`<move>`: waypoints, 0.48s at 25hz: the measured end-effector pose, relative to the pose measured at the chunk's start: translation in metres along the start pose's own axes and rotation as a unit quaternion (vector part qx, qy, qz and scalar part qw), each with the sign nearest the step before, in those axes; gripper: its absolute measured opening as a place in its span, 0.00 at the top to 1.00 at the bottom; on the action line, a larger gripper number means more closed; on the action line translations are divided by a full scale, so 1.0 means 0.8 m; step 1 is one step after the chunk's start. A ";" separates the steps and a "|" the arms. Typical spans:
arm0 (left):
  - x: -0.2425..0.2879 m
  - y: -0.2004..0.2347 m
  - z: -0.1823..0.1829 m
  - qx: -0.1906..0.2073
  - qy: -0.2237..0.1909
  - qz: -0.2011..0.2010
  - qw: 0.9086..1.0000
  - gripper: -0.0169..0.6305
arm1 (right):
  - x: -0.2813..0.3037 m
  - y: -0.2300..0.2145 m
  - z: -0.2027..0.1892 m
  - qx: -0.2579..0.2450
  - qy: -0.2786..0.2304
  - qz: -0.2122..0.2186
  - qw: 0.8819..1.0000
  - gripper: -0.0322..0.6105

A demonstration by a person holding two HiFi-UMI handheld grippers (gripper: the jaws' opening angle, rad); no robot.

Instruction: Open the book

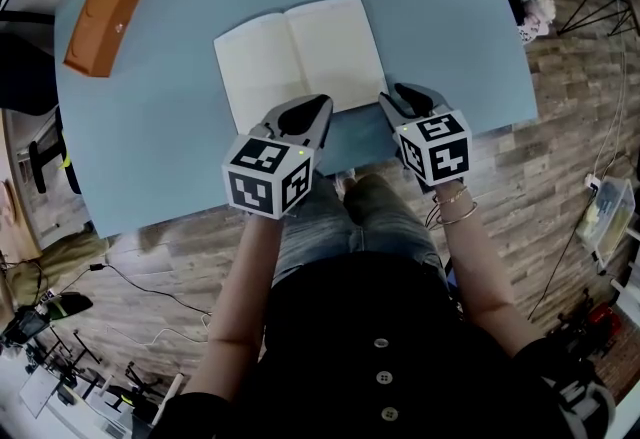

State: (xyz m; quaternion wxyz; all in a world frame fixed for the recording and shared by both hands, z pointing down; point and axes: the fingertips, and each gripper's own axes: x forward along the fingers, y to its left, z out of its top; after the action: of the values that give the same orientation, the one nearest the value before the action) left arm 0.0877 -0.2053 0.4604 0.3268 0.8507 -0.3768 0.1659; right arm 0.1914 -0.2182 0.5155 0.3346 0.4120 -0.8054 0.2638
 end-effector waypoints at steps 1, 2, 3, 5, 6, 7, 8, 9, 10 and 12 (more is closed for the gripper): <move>-0.003 0.003 0.000 0.000 -0.001 -0.001 1.000 0.95 | 0.000 0.003 0.003 -0.001 -0.003 0.000 1.000 0.75; -0.006 0.005 0.000 -0.001 -0.002 -0.002 1.000 0.95 | 0.000 0.007 0.007 -0.003 -0.006 -0.001 1.000 0.75; -0.009 0.007 0.000 -0.001 -0.003 -0.004 1.000 0.95 | 0.000 0.010 0.011 -0.006 -0.010 -0.002 1.000 0.75; -0.016 0.009 0.000 0.001 -0.005 -0.007 1.000 0.95 | -0.003 0.015 0.020 -0.009 -0.024 -0.011 1.000 0.75; -0.019 0.010 0.000 0.003 -0.005 -0.008 1.000 0.95 | -0.005 0.019 0.026 -0.008 -0.033 -0.015 0.999 0.75; -0.023 0.012 0.000 0.005 -0.005 -0.009 1.000 0.95 | -0.007 0.022 0.031 -0.006 -0.042 -0.020 0.999 0.75; -0.027 0.014 0.000 0.007 -0.005 -0.010 1.000 0.95 | -0.009 0.026 0.036 -0.003 -0.050 -0.023 0.998 0.75; -0.030 0.016 0.001 0.008 -0.006 -0.011 1.000 0.95 | -0.011 0.030 0.040 -0.001 -0.058 -0.026 0.998 0.75; -0.033 0.017 0.001 0.010 -0.006 -0.013 1.000 0.95 | -0.013 0.034 0.044 0.001 -0.063 -0.028 0.998 0.75; -0.038 0.019 0.004 0.014 -0.007 -0.016 1.000 0.95 | -0.017 0.039 0.050 0.004 -0.073 -0.028 0.997 0.75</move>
State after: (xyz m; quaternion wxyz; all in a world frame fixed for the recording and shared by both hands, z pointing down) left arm 0.0567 -0.1989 0.4489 0.3149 0.8621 -0.3632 0.1604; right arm 0.1584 -0.2233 0.4747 0.2808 0.4539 -0.8147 0.2267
